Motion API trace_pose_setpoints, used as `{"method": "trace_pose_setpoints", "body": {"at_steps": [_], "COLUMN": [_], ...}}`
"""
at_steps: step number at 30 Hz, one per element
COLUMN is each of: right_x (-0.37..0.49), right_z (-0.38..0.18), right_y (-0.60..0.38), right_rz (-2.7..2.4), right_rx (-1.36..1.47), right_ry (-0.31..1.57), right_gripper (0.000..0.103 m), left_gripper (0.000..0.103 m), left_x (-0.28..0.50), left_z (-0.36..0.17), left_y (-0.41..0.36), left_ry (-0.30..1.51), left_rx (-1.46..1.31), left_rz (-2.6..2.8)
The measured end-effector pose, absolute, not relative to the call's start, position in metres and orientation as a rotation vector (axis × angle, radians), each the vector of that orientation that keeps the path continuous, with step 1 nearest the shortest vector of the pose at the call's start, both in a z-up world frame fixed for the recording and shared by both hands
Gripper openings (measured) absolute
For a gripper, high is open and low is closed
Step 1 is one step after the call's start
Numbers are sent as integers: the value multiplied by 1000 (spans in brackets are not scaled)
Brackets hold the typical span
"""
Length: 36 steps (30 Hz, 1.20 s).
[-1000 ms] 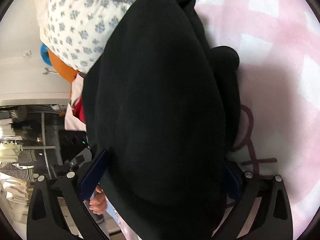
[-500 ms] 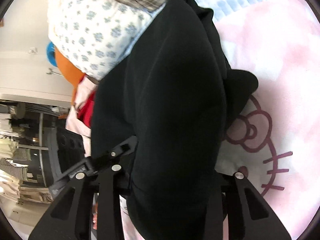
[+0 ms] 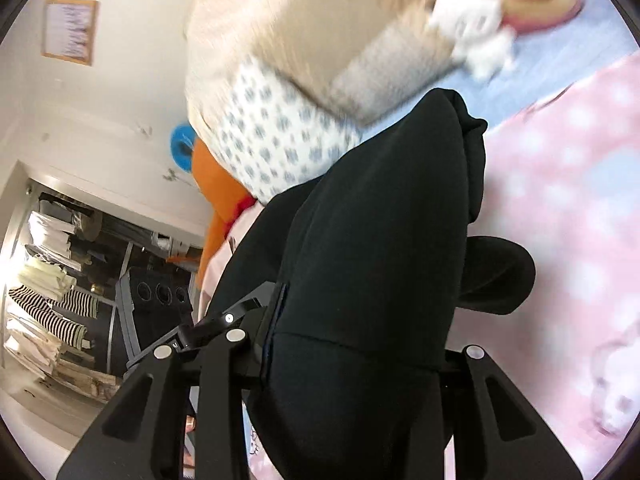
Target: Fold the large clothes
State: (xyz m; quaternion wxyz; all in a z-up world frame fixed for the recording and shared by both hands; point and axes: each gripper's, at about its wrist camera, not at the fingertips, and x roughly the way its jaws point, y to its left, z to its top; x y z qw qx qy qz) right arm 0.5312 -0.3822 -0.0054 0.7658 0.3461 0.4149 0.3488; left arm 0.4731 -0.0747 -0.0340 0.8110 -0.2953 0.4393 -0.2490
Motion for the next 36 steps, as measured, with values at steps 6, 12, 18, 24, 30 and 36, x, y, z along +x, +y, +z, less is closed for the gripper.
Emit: {"method": "trace_pose_setpoints", "body": {"at_steps": [6,12,18,24,30,36], "right_x": [440,354,314,324,319,316], "right_z": [42,31,-21,-72,-76,-155], "right_y": [-533,-684,-773,-805,-802,-778], "right_rz": [591,409,299,316,427,437], "right_rx": [750,804,800,880,793,838], "right_ry": [776,673,633,629,510,614], "right_gripper": [33,33,34,34,35,35], "left_gripper": [36,36,37,37,38,40], "left_x": [449,416,416,421,415,403], "left_z": [12,16,-22,-63,-69,-148], "left_y": [-238,-407,-535,-557,-542,-510], "left_ry": [932,935,987,1026,892,1086], "left_rx": [-581,-477,-344,-408,-349,-376], "left_rz": [-752,-940,-982,-942,-975,-911]}}
